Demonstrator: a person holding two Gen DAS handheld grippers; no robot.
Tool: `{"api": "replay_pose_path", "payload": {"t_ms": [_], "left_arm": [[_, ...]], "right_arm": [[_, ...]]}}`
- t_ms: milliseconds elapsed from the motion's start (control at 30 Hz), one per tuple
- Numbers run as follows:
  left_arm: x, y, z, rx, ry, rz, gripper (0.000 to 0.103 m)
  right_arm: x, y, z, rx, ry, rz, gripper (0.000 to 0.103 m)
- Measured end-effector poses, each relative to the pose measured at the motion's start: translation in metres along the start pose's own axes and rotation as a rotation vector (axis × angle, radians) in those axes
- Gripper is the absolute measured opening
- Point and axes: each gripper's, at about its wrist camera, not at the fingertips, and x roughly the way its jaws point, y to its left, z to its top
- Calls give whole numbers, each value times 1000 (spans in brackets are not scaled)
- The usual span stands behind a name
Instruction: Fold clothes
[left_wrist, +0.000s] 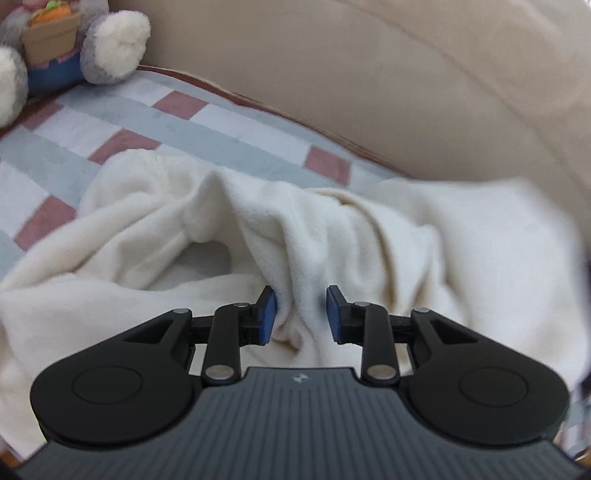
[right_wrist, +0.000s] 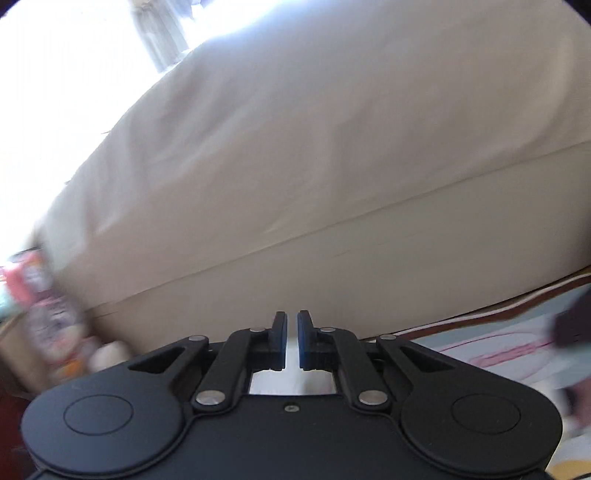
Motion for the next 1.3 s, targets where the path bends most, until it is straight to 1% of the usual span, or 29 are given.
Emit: {"api": "replay_pose_path", "payload": {"t_ms": [33, 100, 167, 200, 233, 300, 333, 367, 400, 433, 467, 533, 633, 667, 700, 767, 833, 867, 933, 967, 1000, 1033, 1100, 1133, 1167, 1200, 1233, 1267, 1300], "left_arm": [[-2, -3, 1, 6, -10, -7, 28], [-6, -10, 2, 33, -35, 15, 30], [-10, -11, 4, 46, -63, 50, 31], [-13, -9, 5, 38, -82, 41, 31], [-17, -7, 5, 27, -106, -4, 31], [-23, -7, 5, 19, -150, -119, 39], [-24, -11, 5, 34, -153, -139, 40], [-23, -17, 7, 55, -149, -119, 41], [-20, -24, 10, 70, -133, -73, 41], [-16, -29, 13, 69, -109, -26, 41], [-15, -30, 15, 59, -100, 1, 41], [-17, -25, 17, 39, -121, 44, 41], [-22, -17, 19, 6, -160, 121, 41], [-25, -11, 19, -24, -193, 171, 41], [-28, -1, 19, -74, -216, 191, 41], [-28, 20, 21, -166, -220, 146, 41], [-23, 32, 22, -201, -181, 68, 41], [-19, 35, 22, -204, -161, 37, 41], [-10, 29, 20, -167, -117, -5, 41], [-7, 25, 19, -153, -107, -24, 41], [-5, 20, 17, -144, -118, -29, 44], [-2, 15, 17, -134, -132, -21, 47], [6, 5, 18, -115, -142, -5, 61], [17, 1, 19, -110, -108, 1, 62], [30, 0, 19, -109, -55, 3, 63], [47, 0, 17, -114, 29, -2, 57], [58, 1, 15, -115, 81, -2, 48], [61, 1, 13, -110, 85, 6, 27], [58, -1, 11, -88, 69, 19, 24]], "right_arm": [[2, -9, -1, 26, 35, -17, 15], [8, -28, -6, 89, 109, -37, 15], [20, -44, -24, 172, 183, -9, 17], [27, -51, -34, 213, 225, -1, 25], [36, -59, -43, 269, 274, 6, 36], [53, -75, -61, 411, 372, 27, 40], [62, -84, -70, 482, 422, 37, 42], [67, -88, -78, 533, 463, 56, 42], [71, -90, -86, 561, 495, 68, 42], [74, -91, -91, 581, 509, 57, 44], [77, -88, -94, 594, 504, 43, 46], [82, -84, -97, 608, 490, 55, 55], [90, -75, -97, 583, 510, 67, 57], [96, -70, -97, 558, 523, 64, 57], [102, -65, -97, 534, 537, 61, 57], [104, -59, -92, 462, 535, 44, 57], [104, -56, -94, 428, 542, 42, 57], [107, -58, -96, 449, 563, 45, 57], [116, -67, -102, 536, 602, 64, 57], [122, -73, -106, 613, 615, 86, 57], [129, -79, -109, 691, 627, 107, 58], [134, -83, -112, 747, 627, 125, 58], [141, -87, -115, 821, 606, 157, 59], [145, -86, -114, 811, 599, 152, 59], [147, -79, -112, 735, 595, 123, 55], [147, -69, -109, 638, 588, 90, 20], [145, -58, -106, 538, 575, 70, 10], [138, -48, -103, 475, 538, 81, 10], [127, -41, -100, 447, 486, 111, 10]]}}
